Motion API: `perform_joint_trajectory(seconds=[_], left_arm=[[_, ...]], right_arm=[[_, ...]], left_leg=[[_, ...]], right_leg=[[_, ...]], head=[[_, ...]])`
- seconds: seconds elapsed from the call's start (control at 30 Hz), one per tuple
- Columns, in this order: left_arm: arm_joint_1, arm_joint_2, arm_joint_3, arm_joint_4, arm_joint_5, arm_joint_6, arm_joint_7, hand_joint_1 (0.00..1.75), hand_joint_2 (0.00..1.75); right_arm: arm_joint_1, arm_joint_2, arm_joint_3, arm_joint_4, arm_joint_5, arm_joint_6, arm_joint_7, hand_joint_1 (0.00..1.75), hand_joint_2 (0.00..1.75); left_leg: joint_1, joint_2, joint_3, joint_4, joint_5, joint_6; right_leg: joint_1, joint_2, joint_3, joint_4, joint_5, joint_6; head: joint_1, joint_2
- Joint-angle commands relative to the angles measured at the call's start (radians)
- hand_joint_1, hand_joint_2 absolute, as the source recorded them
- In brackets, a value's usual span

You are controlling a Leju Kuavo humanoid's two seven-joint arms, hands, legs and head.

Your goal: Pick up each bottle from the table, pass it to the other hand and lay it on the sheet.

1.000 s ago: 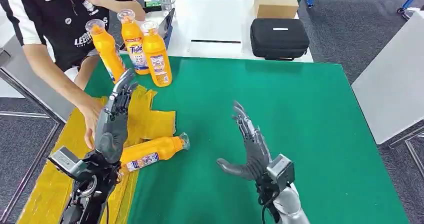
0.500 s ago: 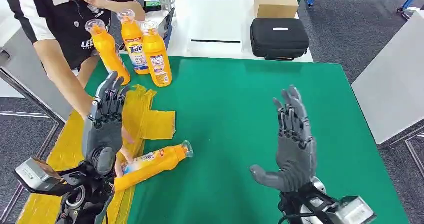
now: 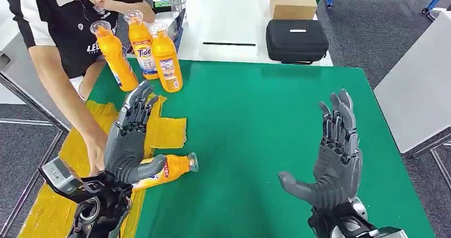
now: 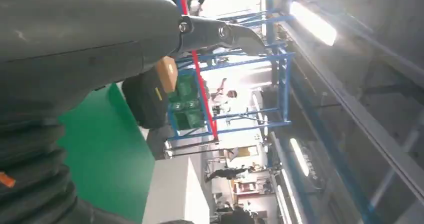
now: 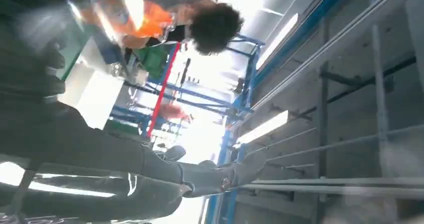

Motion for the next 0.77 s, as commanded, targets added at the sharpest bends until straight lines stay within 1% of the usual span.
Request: perform_joint_trajectory(seconds=[0.03,0.07,0.13,0.17,0.2,0.27,0.3,0.33,0.37,0.4,0.5,0.53,0.57,0.6,0.67,0.73,0.77], left_arm=[[-0.05,-0.008,-0.027,0.115,0.003,0.006,0.016,0.0,1.75],[-0.052,-0.009,-0.024,0.121,0.006,0.006,0.018,0.0,1.75],[-0.046,-0.014,-0.011,0.122,-0.001,0.014,0.018,0.0,1.75],[-0.038,-0.016,-0.002,0.115,-0.006,0.021,0.015,0.0,1.75],[-0.027,-0.018,0.009,0.107,-0.009,0.024,0.014,0.0,1.75],[-0.019,-0.022,0.026,0.103,-0.012,0.029,0.017,0.0,1.75],[-0.016,-0.028,0.037,0.106,-0.011,0.025,0.018,0.0,1.75],[-0.016,-0.03,0.041,0.111,-0.01,0.023,0.021,0.0,1.75],[-0.017,-0.031,0.042,0.115,-0.01,0.022,0.021,0.0,1.75],[-0.018,-0.032,0.043,0.119,-0.01,0.021,0.021,0.0,1.75],[-0.017,-0.038,0.046,0.122,-0.01,0.017,0.023,0.0,1.75],[-0.018,-0.04,0.047,0.123,-0.011,0.016,0.025,0.0,1.75],[-0.021,-0.042,0.047,0.126,-0.011,0.015,0.03,0.0,1.75],[-0.021,-0.045,0.048,0.129,-0.01,0.013,0.036,0.0,1.75],[-0.024,-0.048,0.048,0.136,-0.01,0.011,0.039,0.0,1.75],[-0.027,-0.069,0.067,0.142,0.016,0.028,0.043,0.0,1.75],[-0.027,-0.071,0.076,0.139,0.03,0.05,0.056,0.0,0.0]], right_arm=[[-0.002,-0.018,-0.01,0.039,0.031,-0.027,0.033,0.0,1.75],[-0.002,-0.017,-0.008,0.044,0.044,-0.031,0.045,0.0,1.75],[0.004,-0.017,-0.011,0.052,0.099,-0.052,0.094,0.0,1.75],[0.005,-0.019,-0.02,0.057,0.12,-0.062,0.122,0.0,1.75],[0.01,-0.025,-0.038,0.061,0.142,-0.068,0.164,0.0,1.75],[0.024,-0.028,-0.074,0.066,0.144,-0.072,0.188,0.0,1.75],[0.035,-0.021,-0.103,0.071,0.135,-0.061,0.199,0.0,1.75],[0.044,-0.017,-0.116,0.073,0.132,-0.059,0.201,0.0,1.75],[0.049,-0.017,-0.12,0.075,0.13,-0.055,0.199,0.0,1.75],[0.052,-0.017,-0.122,0.075,0.129,-0.053,0.197,0.0,1.75],[0.065,-0.005,-0.127,0.085,0.129,-0.039,0.213,0.0,1.75],[0.065,-0.002,-0.127,0.093,0.128,-0.028,0.218,0.0,1.75],[0.064,0.002,-0.127,0.102,0.128,-0.023,0.22,0.0,1.75],[0.061,0.007,-0.127,0.11,0.127,-0.013,0.224,0.0,1.75],[0.056,0.013,-0.126,0.118,0.122,0.003,0.23,0.0,1.75],[0.049,0.025,-0.122,0.131,0.094,0.034,0.242,0.0,1.75],[0.044,0.028,-0.115,0.142,0.088,0.045,0.245,0.0,1.75]], left_leg=[[0.0,-0.001,0.006,-0.001,-0.002,-0.002],[0.0,-0.001,0.003,-0.001,0.0,-0.001],[0.0,-0.001,0.006,-0.001,-0.002,-0.002],[0.0,-0.001,0.003,-0.001,-0.001,-0.001],[0.001,0.0,0.008,-0.001,-0.003,-0.003],[0.0,0.0,0.004,-0.001,-0.001,-0.002],[0.001,0.0,0.007,-0.001,-0.002,-0.002],[0.0,0.0,0.006,-0.002,-0.002,-0.002],[0.001,0.0,0.008,-0.002,-0.003,-0.003],[0.0,-0.001,0.004,-0.002,-0.001,-0.001],[0.0,0.001,0.008,-0.002,-0.003,-0.003],[0.0,0.001,0.005,-0.001,-0.002,-0.002],[0.001,0.001,0.008,-0.002,-0.003,-0.003],[0.0,0.0,0.004,-0.002,-0.002,-0.002],[0.001,0.001,0.007,-0.002,-0.003,-0.002],[0.001,0.002,0.009,-0.002,-0.004,-0.003],[0.0,0.001,0.006,-0.002,-0.002,-0.002]], right_leg=[[0.0,-0.002,0.006,-0.001,-0.002,0.0],[0.0,-0.002,0.003,-0.001,-0.001,0.0],[0.0,-0.002,0.006,-0.001,-0.002,0.0],[0.0,-0.001,0.003,-0.001,-0.001,0.0],[0.001,-0.001,0.008,-0.001,-0.003,0.0],[0.0,-0.001,0.005,-0.002,-0.001,0.0],[0.001,-0.001,0.007,-0.002,-0.002,0.0],[0.0,-0.002,0.006,-0.002,-0.002,0.0],[0.001,-0.002,0.009,-0.002,-0.003,0.0],[0.0,-0.001,0.004,-0.002,-0.001,0.0],[0.001,0.0,0.008,-0.002,-0.003,0.0],[0.0,0.0,0.006,-0.002,-0.002,0.0],[0.001,0.0,0.009,-0.002,-0.003,0.0],[0.0,-0.001,0.005,-0.002,-0.001,0.0],[0.001,0.0,0.008,-0.002,-0.002,0.0],[0.001,0.001,0.009,-0.002,-0.003,-0.001],[0.0,0.0,0.006,-0.001,-0.002,0.0]], head=[[0.0,0.0],[0.0,0.0],[0.0,0.0],[0.0,0.0],[0.0,0.0],[0.0,0.0],[0.0,0.0],[0.0,0.0],[0.0,0.0],[0.0,0.0],[0.0,0.0],[0.0,0.0],[0.0,0.0],[0.0,0.0],[0.0,0.0],[0.0,0.0],[0.0,0.0]])
